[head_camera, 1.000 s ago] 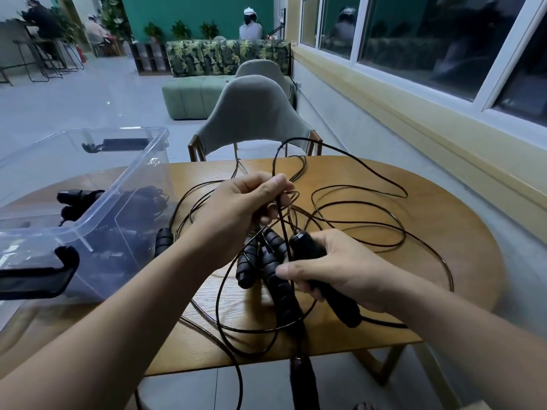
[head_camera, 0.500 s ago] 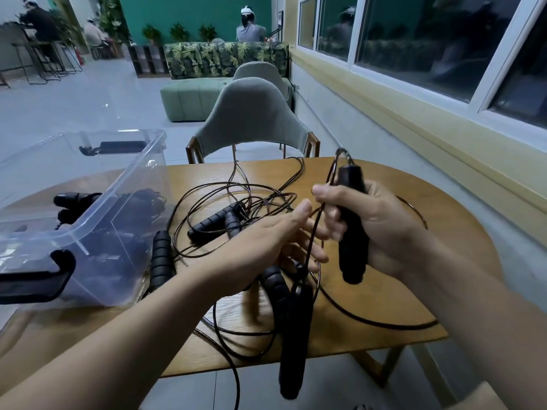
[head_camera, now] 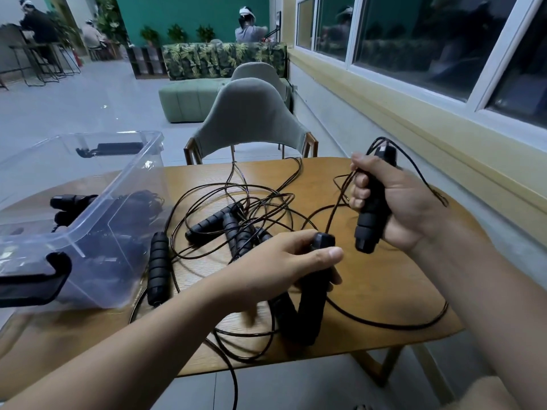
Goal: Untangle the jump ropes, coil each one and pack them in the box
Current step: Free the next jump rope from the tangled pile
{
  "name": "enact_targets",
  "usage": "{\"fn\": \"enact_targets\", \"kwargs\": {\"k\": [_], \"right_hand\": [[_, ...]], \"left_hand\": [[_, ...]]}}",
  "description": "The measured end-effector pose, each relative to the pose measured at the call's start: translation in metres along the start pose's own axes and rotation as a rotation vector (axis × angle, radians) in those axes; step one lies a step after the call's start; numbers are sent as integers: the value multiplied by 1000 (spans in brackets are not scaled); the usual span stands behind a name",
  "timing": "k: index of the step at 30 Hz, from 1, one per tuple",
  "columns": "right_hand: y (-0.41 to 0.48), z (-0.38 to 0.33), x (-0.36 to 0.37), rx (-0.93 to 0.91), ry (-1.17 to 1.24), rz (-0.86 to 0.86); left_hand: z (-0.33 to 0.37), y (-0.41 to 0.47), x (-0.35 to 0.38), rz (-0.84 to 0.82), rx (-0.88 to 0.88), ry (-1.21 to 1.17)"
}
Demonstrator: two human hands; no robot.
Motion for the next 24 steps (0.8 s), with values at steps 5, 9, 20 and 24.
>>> {"fn": "enact_targets", "kwargs": {"k": [5,9,20,24], "right_hand": [[-13,20,13,110,-135,-32],[-23,36,21,146,-143,-32],[-41,53,37,45,-261,-1],[-47,59,43,58,-260,-73]], "left_hand": [[5,3,-14,168,80,-96],[5,5,-26,313,125,-127],[9,2,-42,465,147,-109],[7,2,-46,488,181,-17]]}}
Point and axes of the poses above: each hand's wrist, its own y-axis towards the middle knuckle, its own x-axis out of the palm, z = x × y, the point moved 5 cm from there along y, towards the middle knuckle, and after that the axes turned 6 degrees about z, right-handed, at the moved point
